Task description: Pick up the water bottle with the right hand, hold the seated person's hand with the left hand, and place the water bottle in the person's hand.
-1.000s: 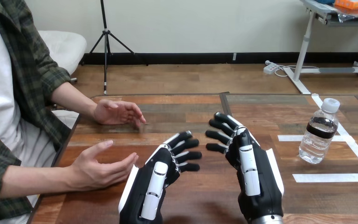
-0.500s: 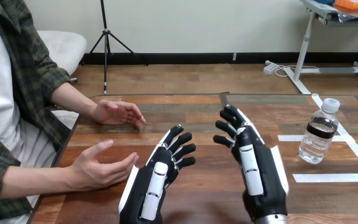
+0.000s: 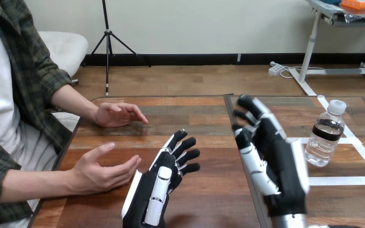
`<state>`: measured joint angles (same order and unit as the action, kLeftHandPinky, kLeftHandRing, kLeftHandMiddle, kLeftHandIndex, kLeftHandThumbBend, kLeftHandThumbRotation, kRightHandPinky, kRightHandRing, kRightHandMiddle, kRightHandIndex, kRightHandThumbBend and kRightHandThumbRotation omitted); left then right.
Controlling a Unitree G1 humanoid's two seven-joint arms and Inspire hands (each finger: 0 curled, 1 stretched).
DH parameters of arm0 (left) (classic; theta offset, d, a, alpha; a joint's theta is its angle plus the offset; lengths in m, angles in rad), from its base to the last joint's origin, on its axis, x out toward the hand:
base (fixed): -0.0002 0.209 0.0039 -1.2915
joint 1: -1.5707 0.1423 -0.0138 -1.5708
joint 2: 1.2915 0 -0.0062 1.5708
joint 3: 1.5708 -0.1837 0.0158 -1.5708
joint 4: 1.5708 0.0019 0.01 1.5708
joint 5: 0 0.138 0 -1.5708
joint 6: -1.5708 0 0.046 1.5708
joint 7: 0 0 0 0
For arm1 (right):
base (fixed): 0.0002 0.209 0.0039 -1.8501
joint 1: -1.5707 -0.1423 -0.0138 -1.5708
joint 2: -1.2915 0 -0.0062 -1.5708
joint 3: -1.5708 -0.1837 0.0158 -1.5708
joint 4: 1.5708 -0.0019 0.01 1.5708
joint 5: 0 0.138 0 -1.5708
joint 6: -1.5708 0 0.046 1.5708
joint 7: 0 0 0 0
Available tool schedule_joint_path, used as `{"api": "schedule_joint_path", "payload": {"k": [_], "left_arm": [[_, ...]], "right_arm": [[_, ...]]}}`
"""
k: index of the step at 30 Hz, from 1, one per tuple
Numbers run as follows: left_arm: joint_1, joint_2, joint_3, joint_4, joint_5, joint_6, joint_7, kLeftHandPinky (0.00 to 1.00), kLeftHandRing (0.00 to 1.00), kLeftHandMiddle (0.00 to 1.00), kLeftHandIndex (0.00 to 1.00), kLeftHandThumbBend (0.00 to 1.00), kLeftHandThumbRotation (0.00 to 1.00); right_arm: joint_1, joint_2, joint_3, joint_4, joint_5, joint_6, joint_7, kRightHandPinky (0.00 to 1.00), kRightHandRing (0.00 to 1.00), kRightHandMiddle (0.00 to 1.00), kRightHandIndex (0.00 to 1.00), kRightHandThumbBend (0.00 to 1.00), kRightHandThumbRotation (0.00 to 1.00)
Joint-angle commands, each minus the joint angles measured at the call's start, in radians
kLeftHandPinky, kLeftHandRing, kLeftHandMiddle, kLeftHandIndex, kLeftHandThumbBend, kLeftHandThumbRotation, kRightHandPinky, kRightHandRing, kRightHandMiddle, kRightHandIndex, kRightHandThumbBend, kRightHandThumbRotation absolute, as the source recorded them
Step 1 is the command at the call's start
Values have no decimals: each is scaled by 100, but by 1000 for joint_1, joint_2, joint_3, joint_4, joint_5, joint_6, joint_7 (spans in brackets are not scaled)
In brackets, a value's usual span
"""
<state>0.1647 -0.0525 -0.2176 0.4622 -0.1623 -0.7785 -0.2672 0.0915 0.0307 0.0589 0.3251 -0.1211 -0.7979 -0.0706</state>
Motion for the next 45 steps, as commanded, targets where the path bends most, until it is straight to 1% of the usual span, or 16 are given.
{"api": "schedule_joint_path", "payload": {"k": [1,4,7,11,16,19,20,22,28,29,34,40,45], "left_arm": [[-54,-68,0,3,3,-21,4,76,83,88,91,47,100],[-53,-69,-2,5,4,-21,3,75,83,88,91,47,100],[-54,-70,-2,7,5,-22,4,75,83,88,91,47,100],[-53,-70,-3,7,11,-21,8,75,83,88,90,46,100],[-53,-71,-4,8,15,-21,11,75,83,88,90,46,100],[-54,-71,-5,9,17,-22,13,75,83,88,90,46,100],[-54,-71,-5,9,17,-21,13,75,83,88,90,46,100],[-53,-71,-6,9,17,-20,13,75,83,88,90,45,100],[-56,-72,-7,13,12,-20,9,75,83,88,90,45,100],[-56,-73,-7,14,12,-20,10,75,83,88,90,45,100],[-57,-73,-7,17,13,-21,9,75,83,88,90,45,100],[-58,-74,-7,19,13,-20,10,75,83,88,90,45,100],[-58,-72,-8,19,9,-16,5,75,83,88,90,45,100]], "right_arm": [[-108,-8,-38,-2,-41,-86,-49,77,85,88,84,56,29],[-122,-19,-57,1,-75,-115,-79,77,85,88,83,57,27],[-133,-28,-74,-4,-101,-124,-102,77,86,88,83,58,25],[-152,-43,-104,-5,-147,-145,-147,78,86,88,83,59,24],[-169,-60,-129,1,-185,-167,-195,78,86,88,83,62,23],[-182,-74,-147,7,-221,-180,-229,78,85,88,83,63,23],[-187,-81,-157,7,-244,-182,-248,78,85,88,83,63,23],[-193,-90,-166,8,-272,-183,-274,78,86,88,83,64,24],[-201,-106,-189,-6,-334,-154,-345,80,87,88,84,67,29],[-203,-109,-194,-9,-351,-150,-363,80,87,88,84,67,29],[-211,-124,-206,-13,-407,-136,-428,80,87,88,84,69,32],[-215,-143,-213,-25,-474,-98,-504,82,88,88,84,70,35],[-221,-169,-218,-29,-545,-54,-575,86,90,90,84,71,39]]}}
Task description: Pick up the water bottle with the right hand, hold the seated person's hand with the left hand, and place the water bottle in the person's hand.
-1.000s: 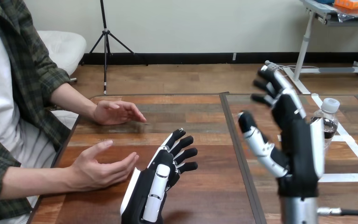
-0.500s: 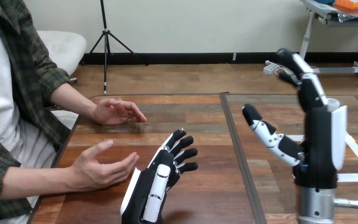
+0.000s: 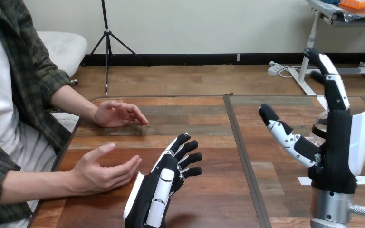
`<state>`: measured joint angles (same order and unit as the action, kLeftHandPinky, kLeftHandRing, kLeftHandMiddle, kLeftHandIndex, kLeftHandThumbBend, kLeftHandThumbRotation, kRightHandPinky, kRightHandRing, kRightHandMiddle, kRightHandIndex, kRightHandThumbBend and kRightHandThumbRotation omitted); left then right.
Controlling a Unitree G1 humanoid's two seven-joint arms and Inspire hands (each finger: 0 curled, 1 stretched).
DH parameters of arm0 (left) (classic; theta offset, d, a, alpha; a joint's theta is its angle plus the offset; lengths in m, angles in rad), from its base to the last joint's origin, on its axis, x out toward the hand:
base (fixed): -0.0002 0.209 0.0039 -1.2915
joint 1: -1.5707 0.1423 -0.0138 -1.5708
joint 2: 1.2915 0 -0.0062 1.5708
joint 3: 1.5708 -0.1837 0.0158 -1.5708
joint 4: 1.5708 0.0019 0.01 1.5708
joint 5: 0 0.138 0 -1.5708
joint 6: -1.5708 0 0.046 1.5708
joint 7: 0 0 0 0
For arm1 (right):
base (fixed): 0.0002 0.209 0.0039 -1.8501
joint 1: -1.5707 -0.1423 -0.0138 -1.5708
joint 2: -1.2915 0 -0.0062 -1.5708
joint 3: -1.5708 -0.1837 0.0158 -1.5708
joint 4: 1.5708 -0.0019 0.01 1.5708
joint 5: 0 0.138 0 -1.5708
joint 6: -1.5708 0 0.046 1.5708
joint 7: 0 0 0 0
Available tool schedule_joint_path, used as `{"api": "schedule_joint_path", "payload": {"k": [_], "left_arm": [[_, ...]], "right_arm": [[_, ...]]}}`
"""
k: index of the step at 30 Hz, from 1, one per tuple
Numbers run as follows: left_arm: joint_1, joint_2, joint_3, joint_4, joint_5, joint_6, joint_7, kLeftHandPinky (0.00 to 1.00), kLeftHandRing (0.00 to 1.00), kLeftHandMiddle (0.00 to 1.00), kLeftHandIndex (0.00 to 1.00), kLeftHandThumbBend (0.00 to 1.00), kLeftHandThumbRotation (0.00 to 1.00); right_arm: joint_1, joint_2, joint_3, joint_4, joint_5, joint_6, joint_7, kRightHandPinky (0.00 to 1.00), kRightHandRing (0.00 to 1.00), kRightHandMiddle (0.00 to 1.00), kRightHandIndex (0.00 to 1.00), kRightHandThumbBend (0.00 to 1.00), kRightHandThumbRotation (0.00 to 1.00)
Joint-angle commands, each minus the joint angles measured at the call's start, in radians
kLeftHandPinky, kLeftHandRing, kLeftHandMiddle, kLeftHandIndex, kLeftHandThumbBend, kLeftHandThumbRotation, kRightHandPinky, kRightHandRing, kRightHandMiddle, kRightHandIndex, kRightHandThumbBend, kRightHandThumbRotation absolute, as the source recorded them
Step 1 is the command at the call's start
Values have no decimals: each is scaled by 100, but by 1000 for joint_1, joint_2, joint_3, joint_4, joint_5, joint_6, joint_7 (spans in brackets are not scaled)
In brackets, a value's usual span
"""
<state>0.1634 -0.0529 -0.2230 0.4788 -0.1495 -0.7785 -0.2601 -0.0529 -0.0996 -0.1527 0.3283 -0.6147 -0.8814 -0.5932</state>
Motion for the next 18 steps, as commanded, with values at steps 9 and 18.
{"api": "schedule_joint_path", "payload": {"k": [9,18], "left_arm": [[-56,-70,-3,2,-6,-14,-5,75,83,88,90,46,100],[-55,-68,-3,-1,-15,-10,-13,76,83,88,90,46,100]], "right_arm": [[-81,-85,6,-38,-147,134,-146,92,93,91,87,71,45],[-91,-130,24,-18,-158,198,-177,94,95,93,88,71,41]]}}
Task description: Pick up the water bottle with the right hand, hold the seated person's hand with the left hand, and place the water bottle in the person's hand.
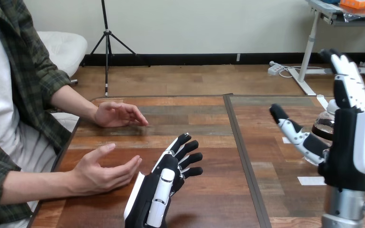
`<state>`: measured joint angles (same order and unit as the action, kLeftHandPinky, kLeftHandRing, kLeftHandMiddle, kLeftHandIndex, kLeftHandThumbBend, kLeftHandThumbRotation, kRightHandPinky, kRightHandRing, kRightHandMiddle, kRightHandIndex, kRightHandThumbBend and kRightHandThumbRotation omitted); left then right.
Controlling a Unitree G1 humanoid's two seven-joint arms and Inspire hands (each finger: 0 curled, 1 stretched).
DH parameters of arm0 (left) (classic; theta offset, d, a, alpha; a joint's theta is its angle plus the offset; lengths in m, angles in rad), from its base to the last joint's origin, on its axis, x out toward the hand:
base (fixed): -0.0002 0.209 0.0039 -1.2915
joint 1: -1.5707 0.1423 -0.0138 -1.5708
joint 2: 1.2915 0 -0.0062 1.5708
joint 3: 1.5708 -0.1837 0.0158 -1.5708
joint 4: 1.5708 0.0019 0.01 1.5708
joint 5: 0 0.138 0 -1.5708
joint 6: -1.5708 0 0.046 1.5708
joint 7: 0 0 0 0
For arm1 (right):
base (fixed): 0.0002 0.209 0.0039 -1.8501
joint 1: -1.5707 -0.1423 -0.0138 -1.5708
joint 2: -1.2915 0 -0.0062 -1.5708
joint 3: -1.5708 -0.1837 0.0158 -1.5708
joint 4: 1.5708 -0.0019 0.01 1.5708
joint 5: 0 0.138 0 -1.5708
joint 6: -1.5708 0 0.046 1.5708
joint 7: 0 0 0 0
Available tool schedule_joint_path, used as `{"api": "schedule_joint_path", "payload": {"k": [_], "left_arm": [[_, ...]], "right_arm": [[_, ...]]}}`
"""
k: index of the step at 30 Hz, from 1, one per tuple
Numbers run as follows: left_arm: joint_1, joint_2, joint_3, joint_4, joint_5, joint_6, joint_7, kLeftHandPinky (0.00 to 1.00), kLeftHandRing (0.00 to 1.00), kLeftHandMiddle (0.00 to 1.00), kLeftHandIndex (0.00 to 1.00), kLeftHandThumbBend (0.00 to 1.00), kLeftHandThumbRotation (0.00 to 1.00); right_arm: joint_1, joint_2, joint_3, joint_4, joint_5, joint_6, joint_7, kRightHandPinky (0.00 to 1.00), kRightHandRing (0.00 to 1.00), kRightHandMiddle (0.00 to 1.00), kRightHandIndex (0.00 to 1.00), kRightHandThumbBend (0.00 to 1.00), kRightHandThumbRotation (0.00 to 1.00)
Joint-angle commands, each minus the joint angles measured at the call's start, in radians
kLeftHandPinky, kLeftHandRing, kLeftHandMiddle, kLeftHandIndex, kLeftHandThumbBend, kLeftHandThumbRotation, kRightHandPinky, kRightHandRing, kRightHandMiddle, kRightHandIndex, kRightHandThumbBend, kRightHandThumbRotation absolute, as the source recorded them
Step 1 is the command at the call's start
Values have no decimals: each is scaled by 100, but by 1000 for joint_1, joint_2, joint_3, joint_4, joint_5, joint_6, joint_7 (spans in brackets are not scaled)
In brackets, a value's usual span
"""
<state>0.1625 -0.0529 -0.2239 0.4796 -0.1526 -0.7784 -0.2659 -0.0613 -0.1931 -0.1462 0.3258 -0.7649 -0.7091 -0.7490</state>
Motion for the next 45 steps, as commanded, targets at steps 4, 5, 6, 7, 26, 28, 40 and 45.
{"api": "schedule_joint_path", "payload": {"k": [4,5,6,7,26,28,40,45], "left_arm": [[-53,-69,-1,-3,-13,-9,-9,76,83,88,90,46,100],[-53,-68,-1,-4,-13,-9,-9,76,83,88,90,46,100],[-53,-68,-1,-4,-13,-9,-10,76,83,88,90,46,100],[-53,-68,-1,-4,-14,-10,-10,76,83,88,90,46,100],[-56,-65,3,-6,-10,-11,-10,75,82,87,90,45,100],[-56,-65,3,-5,-12,-12,-12,75,82,87,90,45,100],[-56,-63,2,-11,-19,-7,-20,74,82,87,90,45,100],[-56,-61,2,-13,-27,-7,-28,75,82,87,90,46,100]], "right_arm": [[-89,-54,26,-7,2,47,-26,94,95,93,88,72,40],[-93,-60,27,0,4,51,-29,94,96,93,88,72,40],[-95,-65,29,3,6,54,-32,94,96,93,88,73,39],[-97,-69,32,6,7,57,-34,94,96,93,88,73,39],[-139,-159,69,24,-55,239,-55,100,97,92,83,71,36],[-142,-166,76,22,-55,257,-51,100,97,92,83,70,34],[-165,-202,111,-11,-76,409,34,100,95,88,78,73,22],[-180,-210,127,-23,-76,471,83,100,93,86,75,75,17]]}}
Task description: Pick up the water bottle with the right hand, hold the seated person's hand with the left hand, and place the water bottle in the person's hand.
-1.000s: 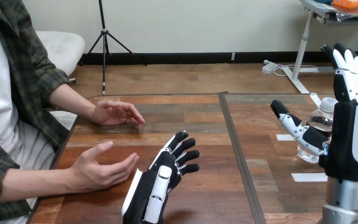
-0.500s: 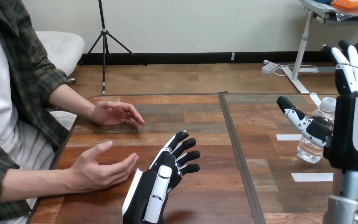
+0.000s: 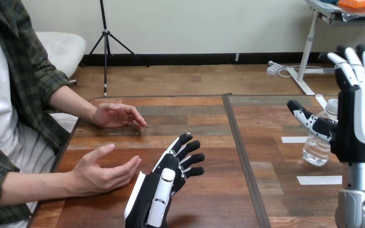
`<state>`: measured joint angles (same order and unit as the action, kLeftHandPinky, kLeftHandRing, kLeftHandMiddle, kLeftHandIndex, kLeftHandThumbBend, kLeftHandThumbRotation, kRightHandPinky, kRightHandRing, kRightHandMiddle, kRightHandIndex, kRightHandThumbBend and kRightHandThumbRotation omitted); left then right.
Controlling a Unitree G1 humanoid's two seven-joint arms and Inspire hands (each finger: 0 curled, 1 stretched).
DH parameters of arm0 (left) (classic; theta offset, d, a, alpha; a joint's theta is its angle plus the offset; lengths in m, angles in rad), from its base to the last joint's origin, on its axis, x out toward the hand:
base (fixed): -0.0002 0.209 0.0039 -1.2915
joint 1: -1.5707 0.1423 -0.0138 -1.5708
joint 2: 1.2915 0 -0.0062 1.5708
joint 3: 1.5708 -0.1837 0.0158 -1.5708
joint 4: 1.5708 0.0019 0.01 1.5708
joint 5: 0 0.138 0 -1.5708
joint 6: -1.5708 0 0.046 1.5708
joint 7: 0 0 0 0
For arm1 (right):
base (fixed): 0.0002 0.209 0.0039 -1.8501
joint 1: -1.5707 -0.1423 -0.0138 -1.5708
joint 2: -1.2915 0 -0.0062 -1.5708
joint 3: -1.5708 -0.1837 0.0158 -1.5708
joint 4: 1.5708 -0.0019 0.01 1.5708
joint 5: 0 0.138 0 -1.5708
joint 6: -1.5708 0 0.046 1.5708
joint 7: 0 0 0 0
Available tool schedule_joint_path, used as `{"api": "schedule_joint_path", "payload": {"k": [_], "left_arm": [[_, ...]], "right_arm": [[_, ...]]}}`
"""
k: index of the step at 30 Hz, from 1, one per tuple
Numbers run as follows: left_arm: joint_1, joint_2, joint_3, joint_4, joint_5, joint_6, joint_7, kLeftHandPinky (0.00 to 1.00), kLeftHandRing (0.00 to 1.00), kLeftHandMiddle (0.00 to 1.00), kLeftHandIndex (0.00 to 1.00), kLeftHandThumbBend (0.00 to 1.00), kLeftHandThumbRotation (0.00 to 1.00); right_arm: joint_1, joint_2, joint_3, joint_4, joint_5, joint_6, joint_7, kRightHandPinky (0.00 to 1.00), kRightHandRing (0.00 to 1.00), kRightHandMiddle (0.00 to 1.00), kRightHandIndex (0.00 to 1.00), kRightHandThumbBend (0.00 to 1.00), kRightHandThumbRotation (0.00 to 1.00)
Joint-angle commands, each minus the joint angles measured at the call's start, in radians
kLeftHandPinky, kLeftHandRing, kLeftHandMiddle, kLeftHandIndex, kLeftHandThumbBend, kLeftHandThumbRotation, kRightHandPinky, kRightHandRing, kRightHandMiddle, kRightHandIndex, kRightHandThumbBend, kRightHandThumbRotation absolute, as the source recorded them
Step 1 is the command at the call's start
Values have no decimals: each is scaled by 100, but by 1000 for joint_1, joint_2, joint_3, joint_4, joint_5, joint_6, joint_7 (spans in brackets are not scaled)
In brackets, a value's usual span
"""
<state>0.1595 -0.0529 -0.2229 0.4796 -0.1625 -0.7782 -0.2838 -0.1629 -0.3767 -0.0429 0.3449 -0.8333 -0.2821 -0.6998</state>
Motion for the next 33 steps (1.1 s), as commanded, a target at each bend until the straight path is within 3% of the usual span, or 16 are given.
{"api": "schedule_joint_path", "payload": {"k": [1,11,21,33], "left_arm": [[-53,-61,1,-13,-19,-8,-13,75,82,87,90,46,100],[-47,-61,1,-23,-24,-2,-15,75,83,88,91,47,100],[-43,-57,0,-33,-32,4,-19,75,83,88,91,48,100],[-37,-54,0,-43,-36,6,-22,74,82,87,91,48,100]], "right_arm": [[-80,-27,27,-44,-7,52,39,100,93,85,75,76,16],[-109,-47,62,-61,-13,164,142,100,90,82,72,80,6],[-152,-61,83,-44,-8,240,244,99,93,84,73,82,1],[-218,-84,107,38,-7,289,301,97,95,85,73,84,1]]}}
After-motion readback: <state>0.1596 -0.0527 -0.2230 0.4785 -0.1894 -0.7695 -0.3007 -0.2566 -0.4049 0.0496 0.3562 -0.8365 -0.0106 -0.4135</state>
